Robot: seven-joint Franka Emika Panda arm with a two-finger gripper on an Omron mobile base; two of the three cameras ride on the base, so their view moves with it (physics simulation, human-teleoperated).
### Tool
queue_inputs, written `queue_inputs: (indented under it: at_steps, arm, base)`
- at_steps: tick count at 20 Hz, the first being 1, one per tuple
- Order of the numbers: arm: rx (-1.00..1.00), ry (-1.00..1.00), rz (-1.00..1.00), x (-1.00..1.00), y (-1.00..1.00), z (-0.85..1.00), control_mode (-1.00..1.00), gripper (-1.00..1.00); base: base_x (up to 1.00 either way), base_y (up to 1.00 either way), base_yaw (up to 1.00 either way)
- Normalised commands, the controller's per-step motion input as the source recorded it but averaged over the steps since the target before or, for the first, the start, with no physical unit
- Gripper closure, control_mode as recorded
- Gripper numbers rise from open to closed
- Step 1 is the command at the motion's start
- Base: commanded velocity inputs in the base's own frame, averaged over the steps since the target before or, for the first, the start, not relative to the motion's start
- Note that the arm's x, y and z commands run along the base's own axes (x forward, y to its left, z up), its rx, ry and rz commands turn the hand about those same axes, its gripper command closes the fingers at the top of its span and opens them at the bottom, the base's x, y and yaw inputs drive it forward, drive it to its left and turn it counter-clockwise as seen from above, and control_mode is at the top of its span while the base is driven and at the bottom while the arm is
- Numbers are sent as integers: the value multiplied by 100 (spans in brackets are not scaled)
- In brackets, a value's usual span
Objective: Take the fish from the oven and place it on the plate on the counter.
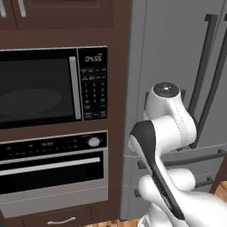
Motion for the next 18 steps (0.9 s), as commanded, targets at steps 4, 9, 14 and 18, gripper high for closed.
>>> queue_inputs:
  at_steps: [4, 9, 14, 18]
  arm:
    - [-21, -19, 24, -66, 83, -4, -100, -100]
    - [-21, -23, 22, -50, 82, -10, -100, -100]
    - [-24, -22, 22, -19, 64, -26, -100, -100]
    - [-21, -19, 26, 0, 42, -35, -100, -100]
  base:
    - [0, 0, 0]
    - [0, 0, 0]
    - [0, 0, 0]
    - [0, 0, 0]
